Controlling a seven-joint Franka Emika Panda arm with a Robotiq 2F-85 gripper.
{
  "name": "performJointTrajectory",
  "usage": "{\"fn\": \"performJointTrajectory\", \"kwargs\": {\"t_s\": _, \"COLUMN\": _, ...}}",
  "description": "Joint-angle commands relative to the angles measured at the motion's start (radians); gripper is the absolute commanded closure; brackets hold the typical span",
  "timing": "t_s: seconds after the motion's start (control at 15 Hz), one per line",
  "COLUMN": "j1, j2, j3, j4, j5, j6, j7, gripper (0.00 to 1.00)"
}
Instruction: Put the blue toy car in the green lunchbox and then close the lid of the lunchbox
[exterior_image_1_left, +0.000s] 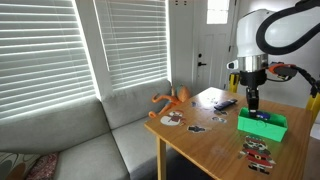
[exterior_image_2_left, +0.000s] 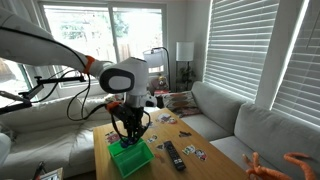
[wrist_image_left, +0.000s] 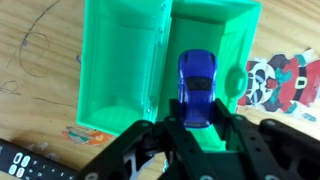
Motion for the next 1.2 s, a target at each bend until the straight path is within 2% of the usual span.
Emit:
{"fn": "performJointTrajectory", "kwargs": {"t_s": 0.0, "j1": 0.000, "j2": 0.001, "j3": -0.004, "j4": -0.029, "j5": 0.023, "j6": 0.048, "j7": -0.024, "gripper": 0.89}}
{"fn": "performJointTrajectory", "kwargs": {"t_s": 0.07, "j1": 0.000, "j2": 0.003, "j3": -0.002, "j4": -0.032, "j5": 0.022, "j6": 0.053, "j7": -0.018, "gripper": 0.89}}
{"fn": "performJointTrajectory", "kwargs": {"t_s": 0.13, "j1": -0.001, "j2": 0.007, "j3": -0.001, "j4": -0.029, "j5": 0.020, "j6": 0.053, "j7": -0.003, "gripper": 0.84}}
{"fn": "performJointTrajectory", "kwargs": {"t_s": 0.2, "j1": -0.001, "j2": 0.008, "j3": -0.002, "j4": -0.028, "j5": 0.024, "j6": 0.054, "j7": -0.008, "gripper": 0.69}}
{"fn": "performJointTrajectory", "kwargs": {"t_s": 0.27, "j1": -0.001, "j2": 0.008, "j3": -0.001, "j4": -0.026, "j5": 0.023, "j6": 0.053, "j7": -0.008, "gripper": 0.39}}
{"fn": "performJointTrajectory", "kwargs": {"t_s": 0.4, "j1": -0.001, "j2": 0.005, "j3": -0.003, "j4": -0.022, "j5": 0.031, "j6": 0.046, "j7": -0.016, "gripper": 0.33}}
{"fn": "performJointTrajectory", "kwargs": {"t_s": 0.47, "j1": -0.001, "j2": 0.002, "j3": -0.004, "j4": -0.023, "j5": 0.039, "j6": 0.047, "j7": -0.018, "gripper": 0.75}}
{"fn": "performJointTrajectory", "kwargs": {"t_s": 0.53, "j1": -0.001, "j2": 0.004, "j3": -0.005, "j4": -0.019, "j5": 0.046, "j6": 0.042, "j7": -0.018, "gripper": 0.71}}
{"fn": "performJointTrajectory", "kwargs": {"t_s": 0.6, "j1": -0.001, "j2": 0.003, "j3": -0.005, "j4": -0.018, "j5": 0.052, "j6": 0.039, "j7": -0.019, "gripper": 0.72}}
{"fn": "performJointTrajectory", "kwargs": {"t_s": 0.87, "j1": -0.001, "j2": 0.000, "j3": -0.006, "j4": -0.012, "j5": 0.068, "j6": 0.039, "j7": -0.022, "gripper": 0.99}}
{"fn": "performJointTrajectory", "kwargs": {"t_s": 1.0, "j1": -0.002, "j2": -0.009, "j3": -0.008, "j4": -0.009, "j5": 0.072, "j6": 0.037, "j7": -0.025, "gripper": 0.98}}
{"fn": "performJointTrajectory", "kwargs": {"t_s": 1.07, "j1": -0.003, "j2": -0.018, "j3": -0.008, "j4": -0.010, "j5": 0.073, "j6": 0.034, "j7": -0.024, "gripper": 0.76}}
{"fn": "performJointTrajectory", "kwargs": {"t_s": 1.13, "j1": -0.004, "j2": -0.027, "j3": -0.010, "j4": -0.011, "j5": 0.072, "j6": 0.033, "j7": -0.025, "gripper": 0.72}}
